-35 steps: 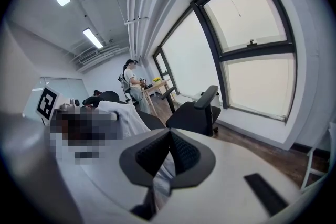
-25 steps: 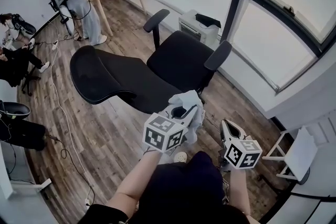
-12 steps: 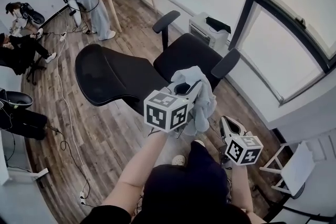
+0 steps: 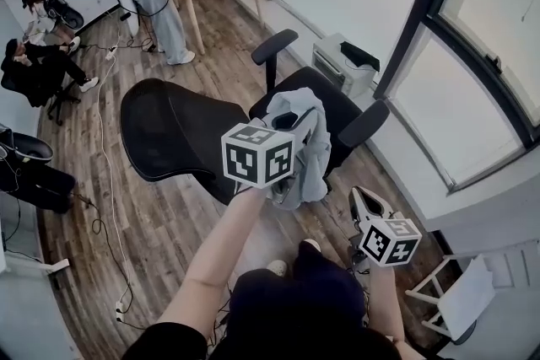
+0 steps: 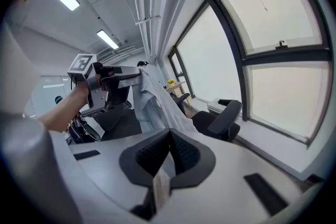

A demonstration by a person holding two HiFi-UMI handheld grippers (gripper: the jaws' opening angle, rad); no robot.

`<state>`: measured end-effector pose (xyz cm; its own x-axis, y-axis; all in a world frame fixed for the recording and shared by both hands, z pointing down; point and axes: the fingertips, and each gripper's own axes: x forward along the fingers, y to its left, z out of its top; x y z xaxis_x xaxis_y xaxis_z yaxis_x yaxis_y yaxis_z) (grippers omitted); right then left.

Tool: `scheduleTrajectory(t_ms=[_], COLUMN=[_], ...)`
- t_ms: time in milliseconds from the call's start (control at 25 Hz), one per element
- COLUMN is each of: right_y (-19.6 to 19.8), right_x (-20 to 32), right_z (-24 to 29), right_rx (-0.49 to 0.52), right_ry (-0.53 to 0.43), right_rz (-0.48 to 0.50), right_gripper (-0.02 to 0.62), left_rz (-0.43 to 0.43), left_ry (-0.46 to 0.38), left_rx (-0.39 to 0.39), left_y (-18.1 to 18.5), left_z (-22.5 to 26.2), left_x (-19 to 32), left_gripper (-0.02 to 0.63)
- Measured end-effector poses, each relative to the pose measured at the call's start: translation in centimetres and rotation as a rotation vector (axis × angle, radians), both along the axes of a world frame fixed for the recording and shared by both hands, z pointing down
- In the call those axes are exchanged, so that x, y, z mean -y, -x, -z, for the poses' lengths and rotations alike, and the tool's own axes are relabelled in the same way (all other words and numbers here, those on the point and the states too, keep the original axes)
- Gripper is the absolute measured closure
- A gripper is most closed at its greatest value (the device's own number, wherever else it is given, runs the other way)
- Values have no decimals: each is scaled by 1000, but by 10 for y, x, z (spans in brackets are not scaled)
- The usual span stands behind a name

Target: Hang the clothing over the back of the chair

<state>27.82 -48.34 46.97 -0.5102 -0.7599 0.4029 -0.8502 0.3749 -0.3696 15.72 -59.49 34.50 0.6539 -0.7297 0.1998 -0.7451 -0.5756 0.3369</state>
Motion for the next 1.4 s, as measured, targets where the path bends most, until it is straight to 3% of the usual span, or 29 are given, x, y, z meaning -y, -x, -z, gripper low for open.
scheduleTrajectory(t_ms=[320, 680, 880, 1080, 1400], right_y=[-13, -12, 15, 47, 119], right_x=[16, 39, 57, 69, 80], right_z=[-1, -1, 4, -4, -7], right_rx=[20, 36, 49, 57, 61], right_ry=[3, 8, 3, 13, 33], right_rz=[29, 100, 192, 286, 483], right_gripper=[595, 595, 595, 595, 595], left_rz=[73, 217, 307, 384, 588], left_ry=[-20, -146, -184, -162, -118], left_rx=[-19, -34, -1, 17, 58], left_y=[0, 41, 85, 127, 222], left_z=[25, 102, 128, 117, 108], left_x=[45, 88, 87, 70, 29], left_gripper=[586, 585, 584, 586, 586])
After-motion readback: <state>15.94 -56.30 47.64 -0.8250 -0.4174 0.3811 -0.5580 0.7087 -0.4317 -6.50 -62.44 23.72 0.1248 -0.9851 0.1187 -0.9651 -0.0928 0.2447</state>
